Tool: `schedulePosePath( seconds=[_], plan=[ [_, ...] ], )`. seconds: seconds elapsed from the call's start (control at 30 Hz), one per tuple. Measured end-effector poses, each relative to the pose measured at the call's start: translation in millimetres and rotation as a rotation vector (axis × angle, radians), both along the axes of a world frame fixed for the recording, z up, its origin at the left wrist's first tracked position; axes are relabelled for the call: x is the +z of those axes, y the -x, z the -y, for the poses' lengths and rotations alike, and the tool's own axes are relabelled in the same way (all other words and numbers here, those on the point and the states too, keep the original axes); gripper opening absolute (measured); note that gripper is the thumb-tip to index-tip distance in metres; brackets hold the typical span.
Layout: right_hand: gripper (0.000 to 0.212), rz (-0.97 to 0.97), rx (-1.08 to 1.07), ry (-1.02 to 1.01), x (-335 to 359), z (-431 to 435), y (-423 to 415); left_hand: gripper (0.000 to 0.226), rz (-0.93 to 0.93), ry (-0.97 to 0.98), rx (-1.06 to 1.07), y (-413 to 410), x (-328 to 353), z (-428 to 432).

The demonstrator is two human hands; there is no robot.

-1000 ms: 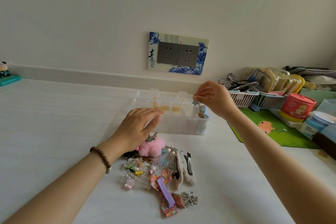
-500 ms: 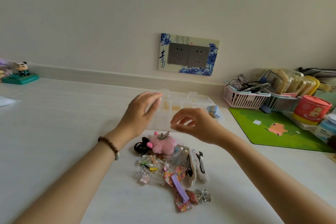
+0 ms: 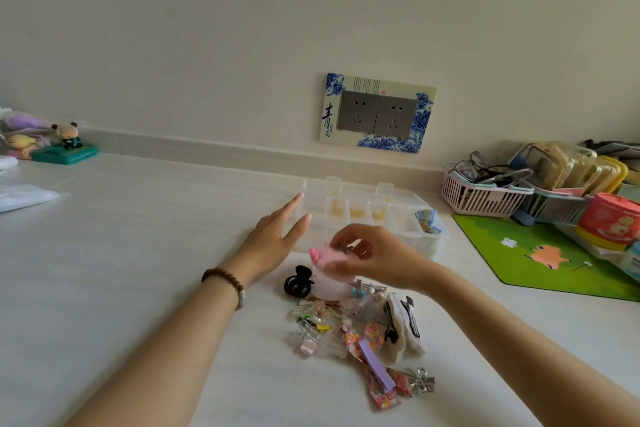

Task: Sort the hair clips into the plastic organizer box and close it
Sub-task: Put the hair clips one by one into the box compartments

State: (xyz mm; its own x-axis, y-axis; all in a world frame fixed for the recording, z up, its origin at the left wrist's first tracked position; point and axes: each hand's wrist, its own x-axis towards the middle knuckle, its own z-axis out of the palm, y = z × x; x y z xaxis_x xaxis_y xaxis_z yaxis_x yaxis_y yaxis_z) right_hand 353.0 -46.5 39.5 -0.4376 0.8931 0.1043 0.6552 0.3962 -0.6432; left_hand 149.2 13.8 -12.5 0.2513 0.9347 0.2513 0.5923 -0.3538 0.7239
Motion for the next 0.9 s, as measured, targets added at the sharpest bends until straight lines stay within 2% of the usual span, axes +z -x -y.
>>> schedulePosePath(
  seconds=[0.07,0.17,0.23,0.27,0.43,0.5,0.63,0.8,0.9],
  plan=[
    [0.033,-0.264,-0.055,0.113,8,-6,-2,0.075,0.020,-0.016,-0.012,0,-2,-2],
    [0.039,-0.734,-0.090,0.390,23,-20,-2,0.073,0.053,0.003,-0.032,0,-4,-5],
    [0.031,-0.921,-0.127,0.450,33,-33,3,0.069,0.127,0.028,-0.042,1,-4,-4],
    [0.031,-0.944,-0.157,0.442,37,-39,7,0.066,0.172,0.016,-0.038,0,-1,-3],
    [0.040,-0.772,-0.257,0.409,40,-61,37,0.048,0.267,-0.238,-0.048,-6,29,7],
    [0.046,-0.703,-0.285,0.363,36,-65,47,0.046,0.267,-0.276,-0.078,-8,34,9],
    [0.043,-0.407,-0.384,0.057,31,-69,50,0.047,0.271,-0.315,0.004,-7,30,4],
    [0.040,-0.087,-0.298,-0.136,17,-78,37,0.043,0.197,-0.309,0.052,-6,18,-3],
    [0.035,0.042,-0.240,-0.320,10,-85,29,0.036,0.125,-0.345,0.071,-7,15,-5]
  ],
)
